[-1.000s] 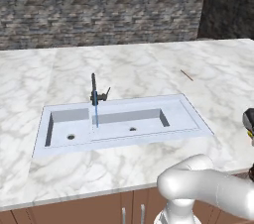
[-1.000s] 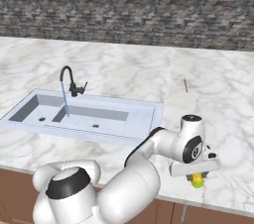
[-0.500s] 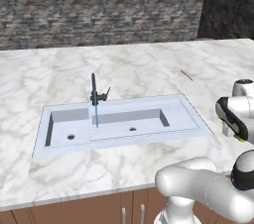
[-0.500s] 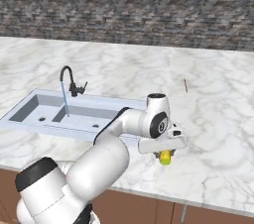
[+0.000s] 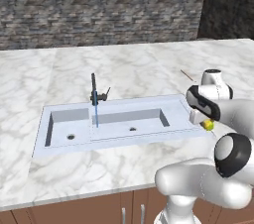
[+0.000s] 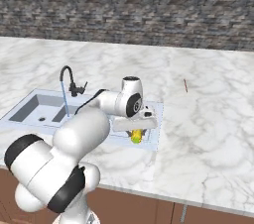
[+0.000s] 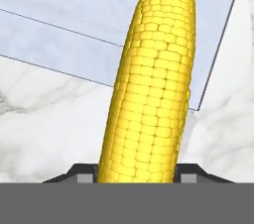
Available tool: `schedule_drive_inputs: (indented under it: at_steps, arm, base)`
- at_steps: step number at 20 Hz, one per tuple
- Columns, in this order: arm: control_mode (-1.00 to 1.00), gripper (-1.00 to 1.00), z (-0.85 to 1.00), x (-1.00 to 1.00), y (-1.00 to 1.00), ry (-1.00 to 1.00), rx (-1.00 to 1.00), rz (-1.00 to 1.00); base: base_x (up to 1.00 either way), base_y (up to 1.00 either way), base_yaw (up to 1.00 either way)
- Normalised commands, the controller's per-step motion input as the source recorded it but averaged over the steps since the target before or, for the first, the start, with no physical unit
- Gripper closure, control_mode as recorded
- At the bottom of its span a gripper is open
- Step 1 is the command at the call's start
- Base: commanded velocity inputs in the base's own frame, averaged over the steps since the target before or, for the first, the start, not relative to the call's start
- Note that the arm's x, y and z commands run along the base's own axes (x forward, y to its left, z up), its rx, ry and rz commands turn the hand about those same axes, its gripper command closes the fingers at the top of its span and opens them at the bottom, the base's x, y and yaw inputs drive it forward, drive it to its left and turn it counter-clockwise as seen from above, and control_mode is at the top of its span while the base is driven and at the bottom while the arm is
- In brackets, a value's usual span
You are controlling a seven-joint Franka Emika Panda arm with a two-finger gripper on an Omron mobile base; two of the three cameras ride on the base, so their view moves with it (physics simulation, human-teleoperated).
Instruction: Turn on the sink faucet. Then move the corn from the counter to the sink. Turn off the sink. Move the vegetable from the sink to the pot next to the stove. Finally move the pot to the front right burner.
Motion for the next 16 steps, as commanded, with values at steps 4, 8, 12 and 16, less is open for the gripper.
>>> schedule_drive_inputs:
  at_steps: [4,8,12,16]
  arm:
    - [-1.0,1.0,0.01,0.92,0.8,0.0,0.14,0.0]
    - [-1.0,1.0,0.0,0.87,0.78,0.0,0.13,0.0]
    - [-1.0,1.0,0.0,0.83,0.79,0.0,0.11,0.0]
    - [-1.0,1.0,-0.13,0.72,0.72,0.0,0.07,0.0]
  base:
    - [0.0,0.0,0.0]
    - [0.0,0.0,0.0]
    - [0.0,0.0,0.0]
    - [0.0,0.0,0.0]
